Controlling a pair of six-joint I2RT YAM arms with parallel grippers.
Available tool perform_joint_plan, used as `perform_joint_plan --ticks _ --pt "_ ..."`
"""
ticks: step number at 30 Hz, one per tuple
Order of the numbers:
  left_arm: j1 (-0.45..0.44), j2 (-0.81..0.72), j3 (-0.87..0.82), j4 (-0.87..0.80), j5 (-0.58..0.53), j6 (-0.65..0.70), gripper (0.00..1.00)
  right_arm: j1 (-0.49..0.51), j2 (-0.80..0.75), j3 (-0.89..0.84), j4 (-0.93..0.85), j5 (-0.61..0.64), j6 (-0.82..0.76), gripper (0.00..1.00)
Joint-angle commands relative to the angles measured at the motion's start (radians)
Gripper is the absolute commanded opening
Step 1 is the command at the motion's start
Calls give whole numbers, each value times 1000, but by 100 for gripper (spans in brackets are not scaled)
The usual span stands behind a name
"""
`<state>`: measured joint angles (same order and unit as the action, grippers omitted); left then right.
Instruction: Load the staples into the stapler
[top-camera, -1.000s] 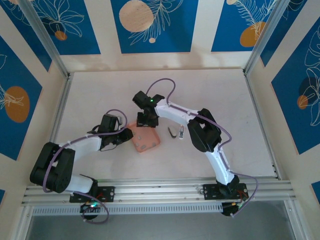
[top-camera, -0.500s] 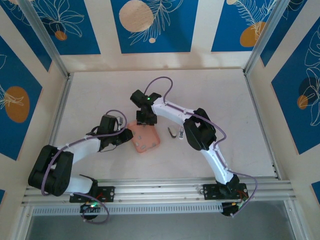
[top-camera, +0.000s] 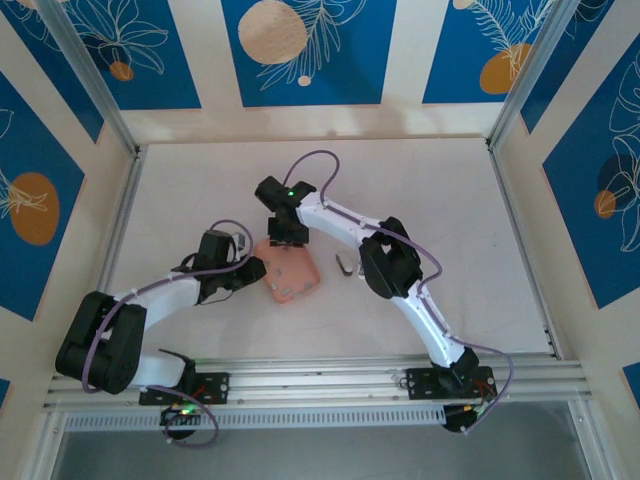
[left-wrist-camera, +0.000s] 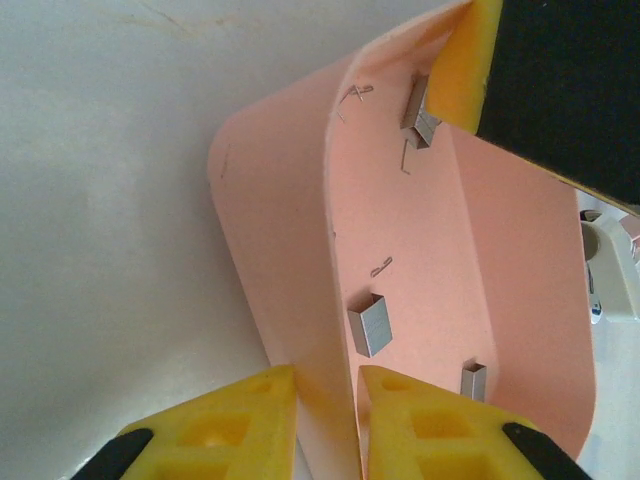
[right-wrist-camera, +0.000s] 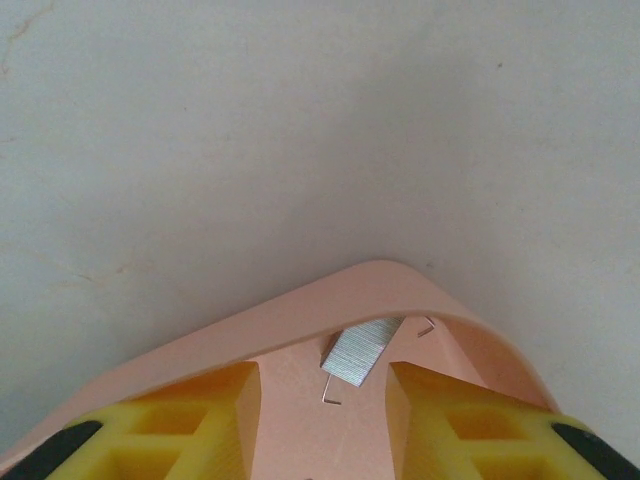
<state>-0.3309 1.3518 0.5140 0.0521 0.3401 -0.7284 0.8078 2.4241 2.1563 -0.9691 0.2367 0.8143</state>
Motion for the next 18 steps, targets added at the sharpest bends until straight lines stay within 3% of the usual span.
perform_joint_plan --ticks 1,18 --pt "9 -11 -28 -27 18 -5 21 -13 104 -21 -14 14 3 38" --pt "8 38 -51 67 70 -74 19 10 113 -71 -19 -6 32 38"
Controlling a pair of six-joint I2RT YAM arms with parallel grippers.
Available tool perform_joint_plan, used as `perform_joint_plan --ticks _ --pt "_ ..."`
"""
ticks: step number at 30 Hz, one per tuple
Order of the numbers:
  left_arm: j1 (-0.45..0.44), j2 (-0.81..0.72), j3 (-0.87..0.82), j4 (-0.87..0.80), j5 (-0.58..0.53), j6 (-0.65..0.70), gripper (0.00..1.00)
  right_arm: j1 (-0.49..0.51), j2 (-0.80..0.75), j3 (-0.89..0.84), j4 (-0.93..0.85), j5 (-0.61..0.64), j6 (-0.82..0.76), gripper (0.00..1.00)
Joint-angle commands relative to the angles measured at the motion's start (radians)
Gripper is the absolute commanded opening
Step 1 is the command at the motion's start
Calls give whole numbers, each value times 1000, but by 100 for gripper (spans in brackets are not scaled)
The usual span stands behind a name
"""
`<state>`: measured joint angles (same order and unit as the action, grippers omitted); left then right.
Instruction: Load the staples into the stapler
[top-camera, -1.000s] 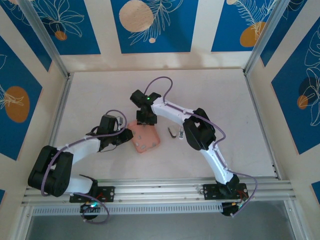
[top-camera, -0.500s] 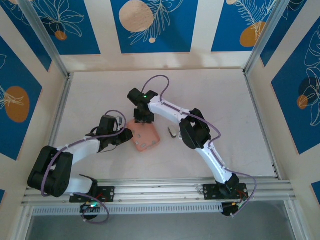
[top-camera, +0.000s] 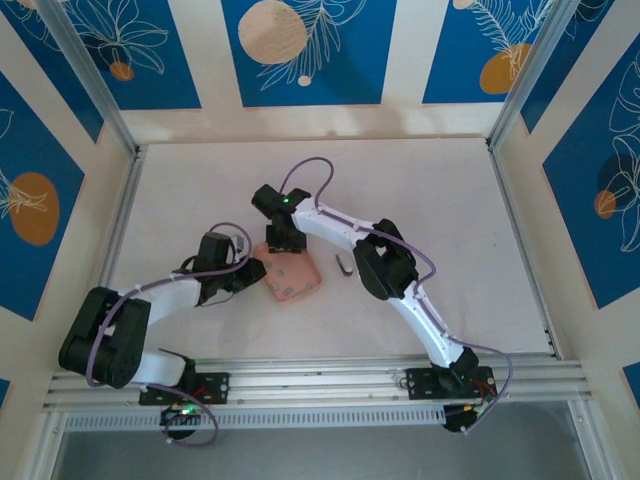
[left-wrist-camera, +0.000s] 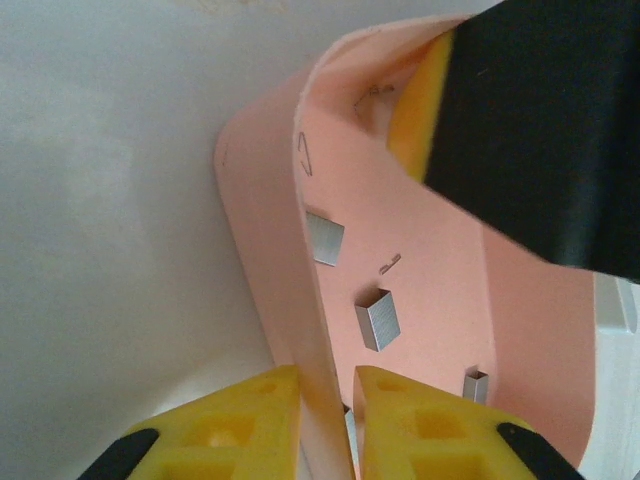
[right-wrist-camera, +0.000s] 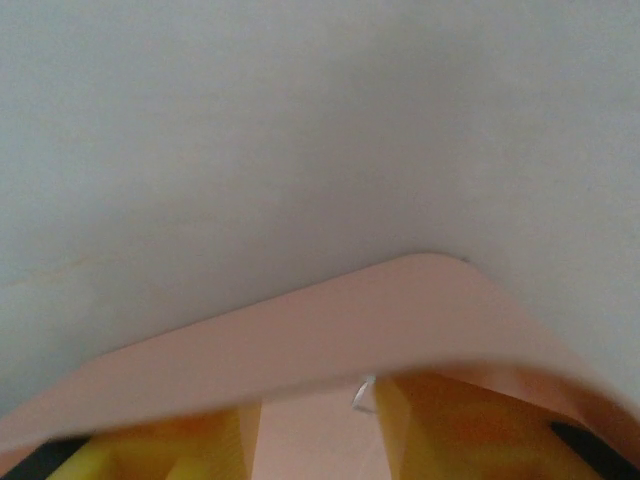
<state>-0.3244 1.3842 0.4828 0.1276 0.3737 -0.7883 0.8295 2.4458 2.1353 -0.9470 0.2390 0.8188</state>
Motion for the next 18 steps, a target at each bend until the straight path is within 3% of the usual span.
perform_joint_plan --ticks 1,9,18 --pt "1 4 -22 -2 40 -23 18 -10 93 -51 -42 -8 27 38" --pt "2 -2 -71 81 54 -101 12 -1 49 -87 -3 24 -4 37" --pt "2 -34 -20 -18 35 -45 13 23 -159 -210 127 -22 -114 38"
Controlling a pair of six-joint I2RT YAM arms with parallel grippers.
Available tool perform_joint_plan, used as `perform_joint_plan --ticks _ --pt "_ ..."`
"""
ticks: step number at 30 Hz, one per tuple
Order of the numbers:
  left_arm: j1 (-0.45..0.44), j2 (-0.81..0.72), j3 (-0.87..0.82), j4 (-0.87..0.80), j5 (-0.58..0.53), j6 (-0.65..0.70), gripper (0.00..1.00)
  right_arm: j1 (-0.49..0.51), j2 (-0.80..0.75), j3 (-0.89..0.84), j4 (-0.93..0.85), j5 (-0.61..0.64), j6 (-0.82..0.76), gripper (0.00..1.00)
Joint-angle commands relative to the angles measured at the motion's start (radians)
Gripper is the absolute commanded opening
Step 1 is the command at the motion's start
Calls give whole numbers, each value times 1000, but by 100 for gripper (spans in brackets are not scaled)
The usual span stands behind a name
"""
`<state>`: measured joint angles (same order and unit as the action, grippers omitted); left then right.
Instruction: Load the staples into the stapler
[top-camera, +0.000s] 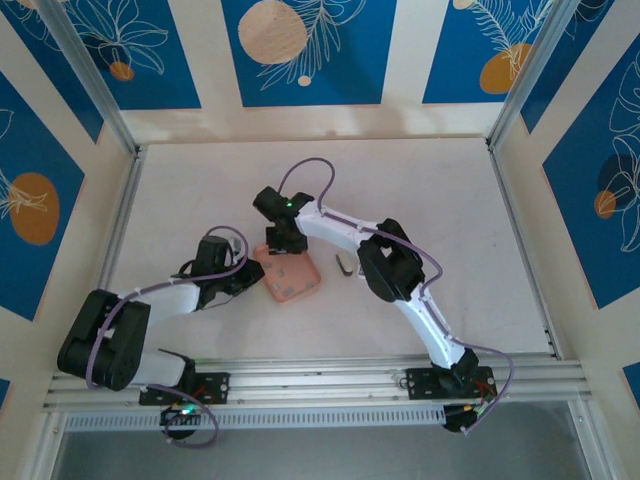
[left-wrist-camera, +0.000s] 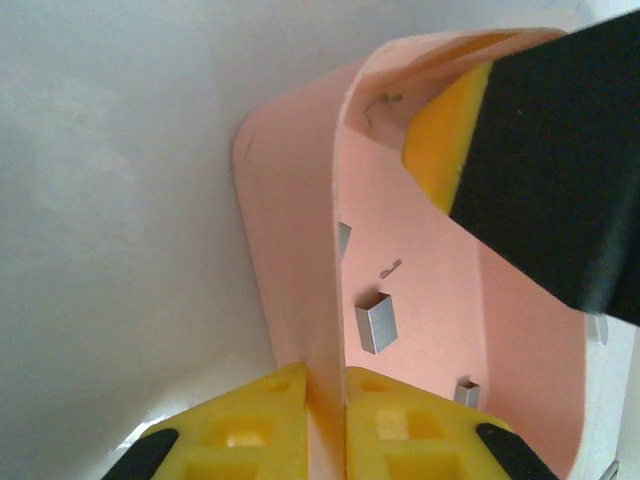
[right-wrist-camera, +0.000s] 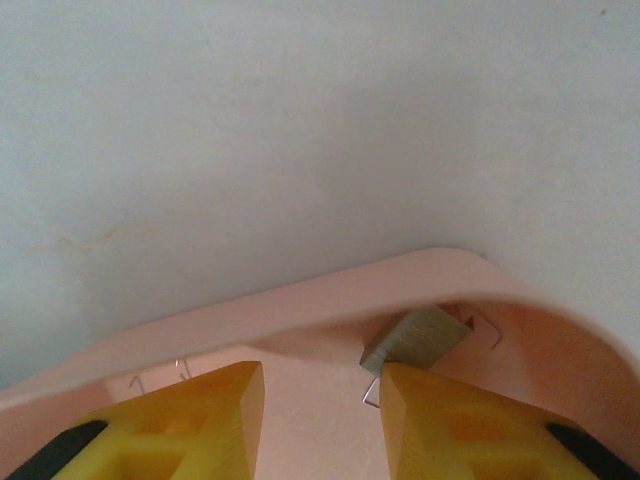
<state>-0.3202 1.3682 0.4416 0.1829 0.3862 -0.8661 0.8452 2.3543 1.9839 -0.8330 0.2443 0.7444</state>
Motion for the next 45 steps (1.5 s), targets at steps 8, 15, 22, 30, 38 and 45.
perform_joint_plan --ticks 8,15,22,30,38,45 --pt "-3 -35 67 -175 6 106 14 21 -262 -253 104 -119 -158 38" --pt "-3 -32 131 -262 6 196 14 65 -334 -352 129 -177 -270 38" --pt "-2 -40 183 -346 5 244 34 80 -343 -392 199 -215 -336 39" --pt "-1 -173 143 -381 -105 221 46 115 -363 -380 41 -186 -301 39" --pt "15 -279 78 -380 -183 181 47 71 -274 -275 -76 -168 -25 39" --pt "22 -279 69 -378 -174 179 46 75 -165 -158 -131 -176 15 39"
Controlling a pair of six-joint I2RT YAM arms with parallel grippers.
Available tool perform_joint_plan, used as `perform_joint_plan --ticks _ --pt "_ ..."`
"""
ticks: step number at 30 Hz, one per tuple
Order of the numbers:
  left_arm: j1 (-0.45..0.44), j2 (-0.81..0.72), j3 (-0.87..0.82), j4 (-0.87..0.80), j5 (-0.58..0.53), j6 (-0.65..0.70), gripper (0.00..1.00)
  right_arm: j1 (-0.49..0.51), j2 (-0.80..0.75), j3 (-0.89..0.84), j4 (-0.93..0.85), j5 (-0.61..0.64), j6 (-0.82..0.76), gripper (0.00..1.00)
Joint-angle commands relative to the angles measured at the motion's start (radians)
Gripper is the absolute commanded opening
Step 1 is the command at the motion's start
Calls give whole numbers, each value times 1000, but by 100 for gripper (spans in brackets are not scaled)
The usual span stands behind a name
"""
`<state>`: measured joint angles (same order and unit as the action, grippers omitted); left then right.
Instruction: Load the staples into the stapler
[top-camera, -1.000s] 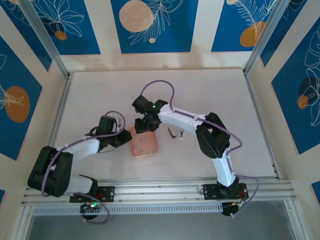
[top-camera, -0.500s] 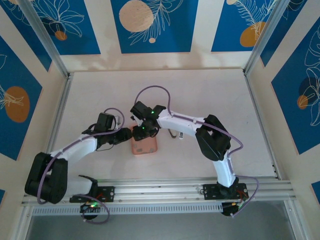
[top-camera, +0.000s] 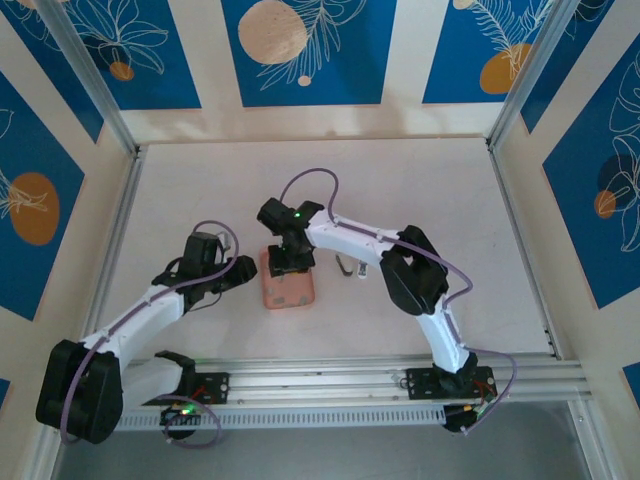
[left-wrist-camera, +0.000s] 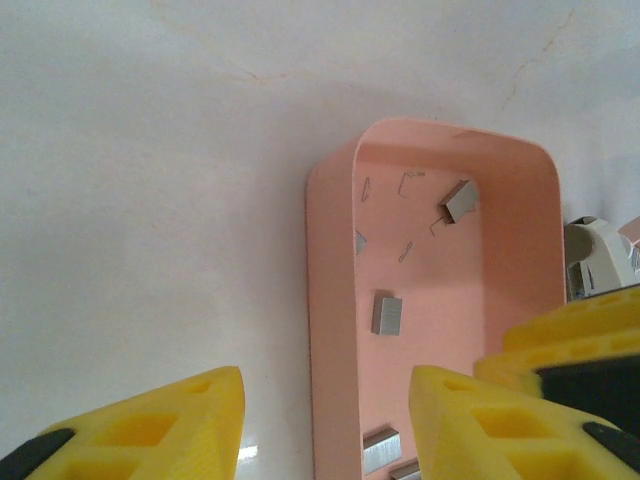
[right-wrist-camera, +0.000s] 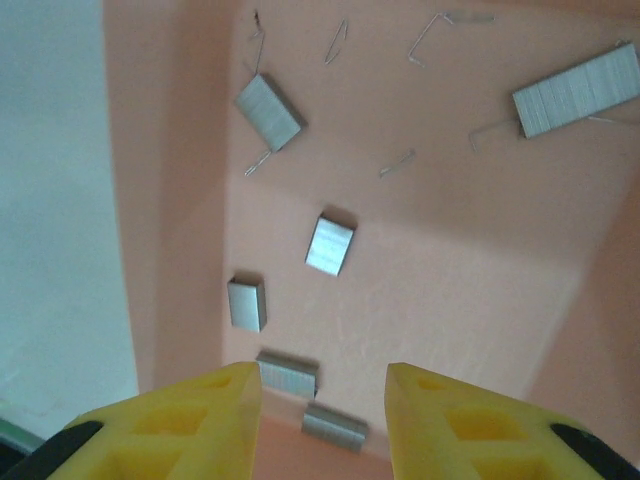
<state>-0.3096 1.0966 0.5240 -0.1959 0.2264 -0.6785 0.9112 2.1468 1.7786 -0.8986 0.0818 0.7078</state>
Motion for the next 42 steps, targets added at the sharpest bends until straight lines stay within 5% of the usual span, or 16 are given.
perform_joint_plan --ticks 1,19,29,42 --pt "13 -9 -15 1 -13 -11 46 10 57 61 -71 -11 54 38" --pt "27 -38 -41 9 -15 -26 46 15 211 196 -101 36 50 38" --pt "29 -30 -42 15 -10 -24 46 17 307 232 -160 75 38 21" --pt "19 -23 1 58 56 24 44 -3 -84 29 0 178 19 15"
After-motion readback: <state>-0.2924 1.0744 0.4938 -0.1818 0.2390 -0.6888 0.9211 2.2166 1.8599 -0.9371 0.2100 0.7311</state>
